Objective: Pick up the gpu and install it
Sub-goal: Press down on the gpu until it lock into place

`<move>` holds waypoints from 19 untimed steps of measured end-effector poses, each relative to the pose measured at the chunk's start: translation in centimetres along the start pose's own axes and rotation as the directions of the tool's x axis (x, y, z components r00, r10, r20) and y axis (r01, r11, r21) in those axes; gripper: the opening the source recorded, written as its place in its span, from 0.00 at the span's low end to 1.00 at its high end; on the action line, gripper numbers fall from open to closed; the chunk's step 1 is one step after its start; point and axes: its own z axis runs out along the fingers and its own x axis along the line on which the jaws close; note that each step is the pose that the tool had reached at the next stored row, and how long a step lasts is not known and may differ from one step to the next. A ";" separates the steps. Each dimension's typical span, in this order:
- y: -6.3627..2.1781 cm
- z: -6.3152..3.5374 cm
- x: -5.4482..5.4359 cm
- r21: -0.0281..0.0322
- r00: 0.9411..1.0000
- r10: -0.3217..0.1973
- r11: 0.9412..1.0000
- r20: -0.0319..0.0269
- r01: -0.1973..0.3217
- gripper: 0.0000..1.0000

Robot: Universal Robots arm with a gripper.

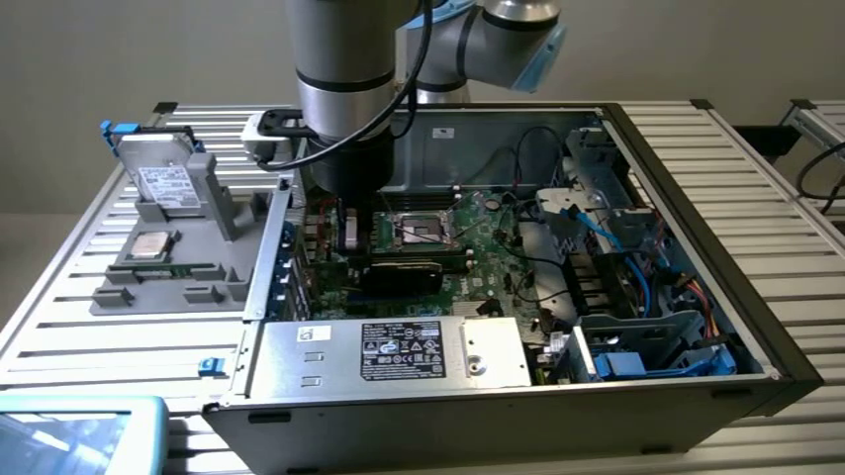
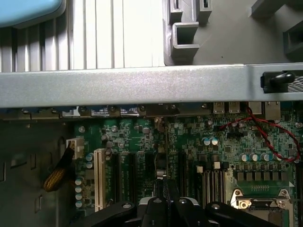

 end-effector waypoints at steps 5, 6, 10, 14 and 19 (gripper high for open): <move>-0.02 0.01 0.0 0.000 1.000 0.004 1.000 0.000 -0.004 0.12; -0.03 0.00 0.0 0.000 1.000 0.004 1.000 0.000 -0.004 0.12; -0.05 -0.31 0.0 0.002 1.000 0.003 1.000 0.003 -0.003 0.12; -0.48 -1.99 0.1 -0.001 1.000 0.004 1.000 0.000 -0.004 0.12; -1.73 -2.06 0.6 -0.001 1.000 0.004 1.000 0.000 -0.004 0.12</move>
